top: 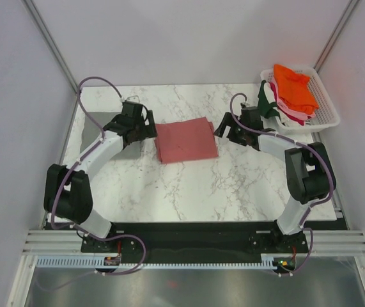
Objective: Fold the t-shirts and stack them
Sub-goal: Neatly place the folded tshirt to the corner
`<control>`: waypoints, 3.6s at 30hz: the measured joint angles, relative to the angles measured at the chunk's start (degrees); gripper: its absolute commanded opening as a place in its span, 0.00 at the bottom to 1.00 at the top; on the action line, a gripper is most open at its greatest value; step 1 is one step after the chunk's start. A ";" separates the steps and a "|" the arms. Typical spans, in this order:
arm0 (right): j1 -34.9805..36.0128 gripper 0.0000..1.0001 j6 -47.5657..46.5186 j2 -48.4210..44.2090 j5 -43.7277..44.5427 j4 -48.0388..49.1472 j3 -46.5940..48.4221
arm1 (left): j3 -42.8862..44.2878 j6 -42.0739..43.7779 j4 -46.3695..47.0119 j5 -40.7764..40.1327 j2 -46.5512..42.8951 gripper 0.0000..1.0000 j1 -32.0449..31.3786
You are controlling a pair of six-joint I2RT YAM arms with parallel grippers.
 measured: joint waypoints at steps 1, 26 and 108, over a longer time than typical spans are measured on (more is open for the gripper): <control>-0.22 0.98 0.85 -0.59 0.74 0.04 -0.44 | -2.40 -0.52 1.40 1.25 -1.01 1.00 0.26; -1.62 0.90 4.42 12.76 -8.35 2.23 9.88 | -9.57 -9.79 21.42 18.03 9.40 0.99 0.33; 21.57 0.00 -3.61 -5.22 0.33 -8.72 17.27 | -5.27 -8.07 0.66 7.39 -15.37 0.02 5.51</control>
